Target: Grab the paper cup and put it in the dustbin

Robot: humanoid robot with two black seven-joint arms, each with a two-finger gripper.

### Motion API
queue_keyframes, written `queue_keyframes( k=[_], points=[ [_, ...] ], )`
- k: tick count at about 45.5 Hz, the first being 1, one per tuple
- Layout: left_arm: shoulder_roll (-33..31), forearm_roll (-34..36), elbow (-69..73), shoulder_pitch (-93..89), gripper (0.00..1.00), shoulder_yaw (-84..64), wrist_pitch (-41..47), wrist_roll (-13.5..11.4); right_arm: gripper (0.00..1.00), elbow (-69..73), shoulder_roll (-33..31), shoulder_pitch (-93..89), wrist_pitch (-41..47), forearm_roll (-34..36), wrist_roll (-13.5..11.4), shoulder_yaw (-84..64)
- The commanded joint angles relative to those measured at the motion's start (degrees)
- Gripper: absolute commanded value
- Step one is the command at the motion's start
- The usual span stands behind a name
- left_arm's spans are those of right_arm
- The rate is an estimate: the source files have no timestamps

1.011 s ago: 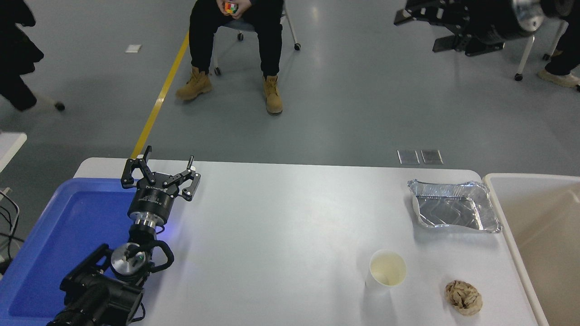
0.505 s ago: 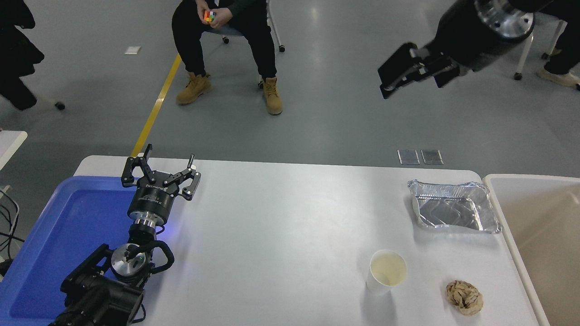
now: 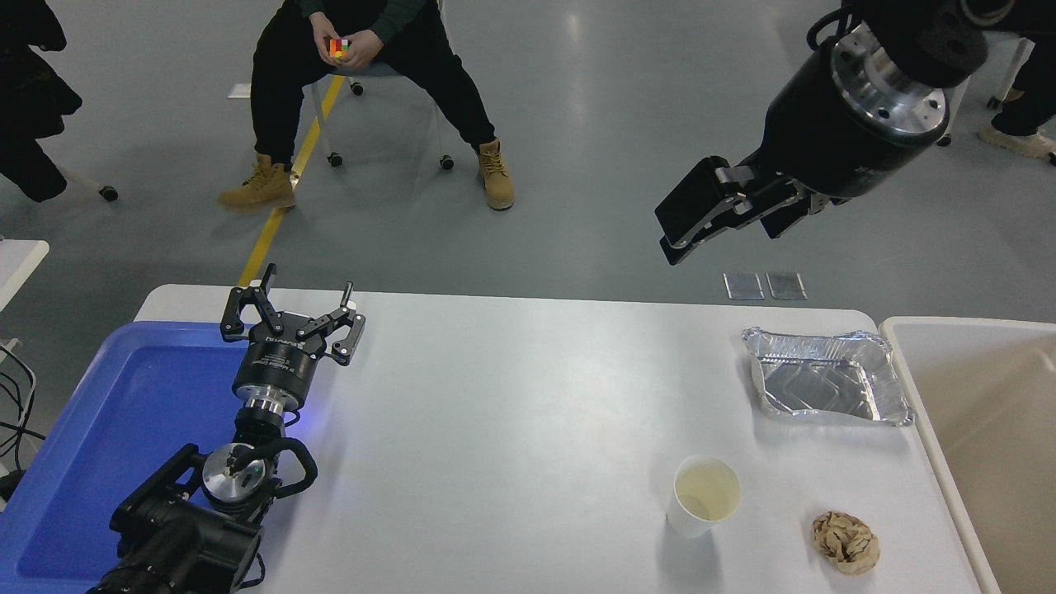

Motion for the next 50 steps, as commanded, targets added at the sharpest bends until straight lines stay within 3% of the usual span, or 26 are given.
queue_keyframes(
  k=[1,13,50],
  points=[
    [0.00,-0.09,0.00,0.07,0.99,-0.09,0.01,0.00,1.00,1.06,-1.33,0.59,0.09,-2.22,0.35,-6.61],
    [0.00,-0.09,0.00,-0.02,0.99,-0.09,0.01,0.00,1.00,7.74,-3.97,2.61,0.09,-9.78,0.88,-8.55],
    [0.00,-0.09,0.00,-0.02,0.99,-0.09,0.01,0.00,1.00,4.14,-2.13,-12.15,0.09,-6.97,0.44,-7.58]
  ],
)
